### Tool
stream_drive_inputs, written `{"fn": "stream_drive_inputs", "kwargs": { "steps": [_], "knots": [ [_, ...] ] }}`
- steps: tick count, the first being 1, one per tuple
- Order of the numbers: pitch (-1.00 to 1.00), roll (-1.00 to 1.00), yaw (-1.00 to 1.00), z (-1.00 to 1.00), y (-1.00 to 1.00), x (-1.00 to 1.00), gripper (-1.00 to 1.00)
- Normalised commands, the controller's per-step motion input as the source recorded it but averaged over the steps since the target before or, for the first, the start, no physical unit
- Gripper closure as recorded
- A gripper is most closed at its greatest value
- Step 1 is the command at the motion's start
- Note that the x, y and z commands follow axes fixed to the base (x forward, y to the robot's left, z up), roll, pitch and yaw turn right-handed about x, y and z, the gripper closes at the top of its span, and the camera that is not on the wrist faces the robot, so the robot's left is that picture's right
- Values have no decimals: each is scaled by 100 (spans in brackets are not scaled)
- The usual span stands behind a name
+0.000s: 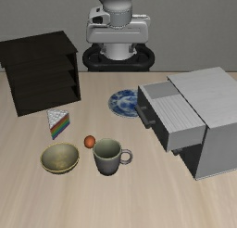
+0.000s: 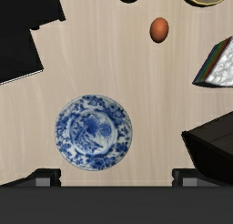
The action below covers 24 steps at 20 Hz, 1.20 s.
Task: Pick up the cake and place it on the plate
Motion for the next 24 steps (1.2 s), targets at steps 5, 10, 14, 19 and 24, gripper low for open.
{"fn": "stream_drive_inputs", "kwargs": {
  "steps": [5,10,14,19,24],
  "knots": [
    [0,0,0,0,0,100,-100],
    [0,0,0,0,0,100,-100],
    [0,0,0,0,-75,25,-100],
    [0,0,0,0,-100,0,-100],
    [0,0,0,0,-100,0,-100]
  ]
}}
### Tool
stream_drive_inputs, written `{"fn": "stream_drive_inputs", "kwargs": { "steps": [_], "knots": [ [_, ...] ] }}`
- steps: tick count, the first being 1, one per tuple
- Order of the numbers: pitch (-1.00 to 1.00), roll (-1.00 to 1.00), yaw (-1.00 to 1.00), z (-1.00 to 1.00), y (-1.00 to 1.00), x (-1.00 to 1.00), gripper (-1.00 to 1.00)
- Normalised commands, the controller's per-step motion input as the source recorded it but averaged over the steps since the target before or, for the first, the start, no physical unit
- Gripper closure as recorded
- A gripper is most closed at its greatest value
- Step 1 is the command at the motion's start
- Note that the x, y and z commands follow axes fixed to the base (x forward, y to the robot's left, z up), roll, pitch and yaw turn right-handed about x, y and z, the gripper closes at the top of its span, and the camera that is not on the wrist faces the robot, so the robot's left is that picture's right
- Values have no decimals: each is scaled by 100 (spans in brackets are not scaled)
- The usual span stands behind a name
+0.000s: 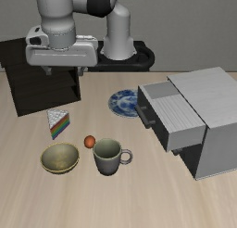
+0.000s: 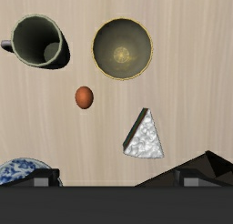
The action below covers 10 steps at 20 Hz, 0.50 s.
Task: Pick up the cake and place it on the plate
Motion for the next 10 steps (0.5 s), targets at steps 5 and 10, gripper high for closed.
{"fn": "stream_drive_inputs", "kwargs": {
  "steps": [5,10],
  "knots": [
    [0,0,0,-20,-80,0,-100],
    [0,0,0,-100,0,0,-100]
  ]
}}
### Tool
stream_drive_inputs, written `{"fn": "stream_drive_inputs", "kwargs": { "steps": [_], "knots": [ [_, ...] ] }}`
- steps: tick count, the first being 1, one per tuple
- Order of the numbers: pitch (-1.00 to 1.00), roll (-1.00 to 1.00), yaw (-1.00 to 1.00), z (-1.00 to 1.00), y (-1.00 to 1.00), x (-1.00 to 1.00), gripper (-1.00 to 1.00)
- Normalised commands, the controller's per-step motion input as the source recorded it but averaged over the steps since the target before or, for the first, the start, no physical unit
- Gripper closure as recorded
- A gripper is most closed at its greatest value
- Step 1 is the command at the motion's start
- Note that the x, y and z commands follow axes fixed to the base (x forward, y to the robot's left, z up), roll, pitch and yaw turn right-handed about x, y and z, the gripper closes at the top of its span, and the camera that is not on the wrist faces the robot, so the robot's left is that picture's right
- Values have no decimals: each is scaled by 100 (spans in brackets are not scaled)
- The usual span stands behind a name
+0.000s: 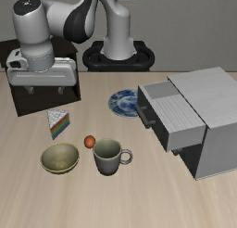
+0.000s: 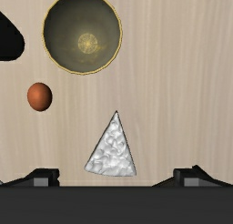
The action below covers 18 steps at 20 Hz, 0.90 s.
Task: Pick up the cake and place it on the plate
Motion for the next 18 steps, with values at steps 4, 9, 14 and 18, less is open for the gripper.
{"fn": "stream_drive_inputs", "kwargs": {
  "steps": [4,9,14,18],
  "knots": [
    [0,0,0,-100,0,0,-100],
    [0,0,0,-100,0,0,-100],
    [0,0,0,-60,0,-40,-100],
    [0,0,0,0,0,0,100]
  ]
}}
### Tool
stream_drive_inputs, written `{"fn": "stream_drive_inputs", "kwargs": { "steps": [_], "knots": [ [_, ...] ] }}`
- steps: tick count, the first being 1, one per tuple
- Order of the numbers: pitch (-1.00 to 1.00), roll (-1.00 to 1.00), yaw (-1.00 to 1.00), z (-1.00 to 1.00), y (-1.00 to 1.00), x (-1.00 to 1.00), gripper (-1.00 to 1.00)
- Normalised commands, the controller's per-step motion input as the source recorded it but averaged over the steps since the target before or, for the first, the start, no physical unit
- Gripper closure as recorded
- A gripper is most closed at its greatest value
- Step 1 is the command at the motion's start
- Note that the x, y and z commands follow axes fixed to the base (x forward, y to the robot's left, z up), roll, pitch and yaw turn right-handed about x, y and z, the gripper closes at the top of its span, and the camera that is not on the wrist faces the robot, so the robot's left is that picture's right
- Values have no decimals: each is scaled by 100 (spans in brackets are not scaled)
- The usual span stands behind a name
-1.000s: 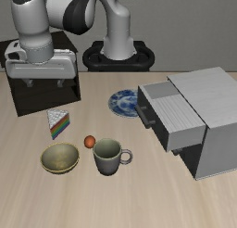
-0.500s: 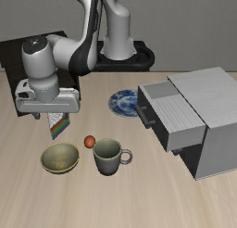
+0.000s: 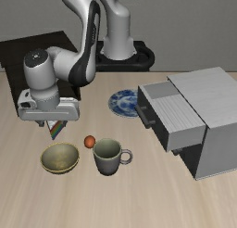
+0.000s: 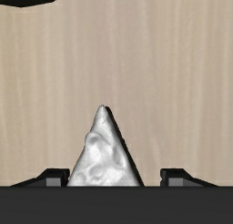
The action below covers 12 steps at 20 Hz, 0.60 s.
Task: Pick up the cake and place it on the plate
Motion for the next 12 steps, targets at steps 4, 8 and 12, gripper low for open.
{"fn": "stream_drive_inputs", "kwargs": {
  "steps": [4,8,12],
  "knots": [
    [0,0,0,0,0,0,100],
    [0,0,0,75,0,0,100],
    [0,0,0,100,0,0,100]
  ]
}}
